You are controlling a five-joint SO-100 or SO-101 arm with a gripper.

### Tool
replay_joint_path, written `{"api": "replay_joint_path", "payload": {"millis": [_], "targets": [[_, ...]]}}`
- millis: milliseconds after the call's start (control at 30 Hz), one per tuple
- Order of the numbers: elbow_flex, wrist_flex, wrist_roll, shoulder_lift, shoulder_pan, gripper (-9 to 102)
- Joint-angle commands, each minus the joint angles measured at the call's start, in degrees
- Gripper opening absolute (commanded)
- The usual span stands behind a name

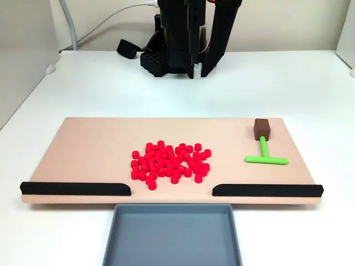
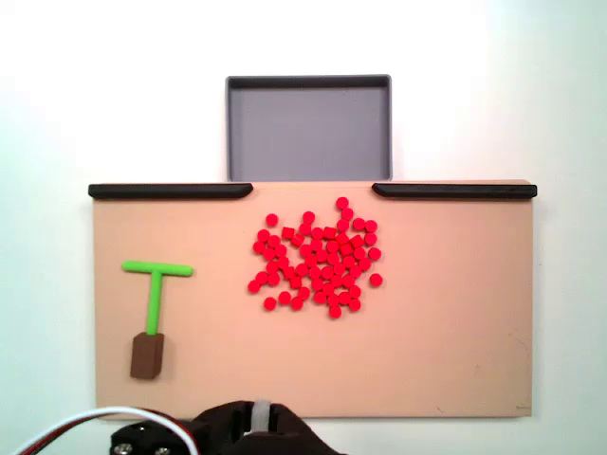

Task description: Grasp a green tool by the dark brown handle.

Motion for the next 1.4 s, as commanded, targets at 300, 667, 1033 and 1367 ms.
{"api": "replay_joint_path", "payload": {"millis": [300,667,1033,1367], "targets": [[-0.5,-0.2,-3.2,-1.2,4.7,0],[-0.5,-0.1,-6.3,-0.2,5.3,0],[1.1,-0.4,-6.4,-1.0,4.0,0],[1.1,-0.4,-7.0,-0.4,2.5,4]]}}
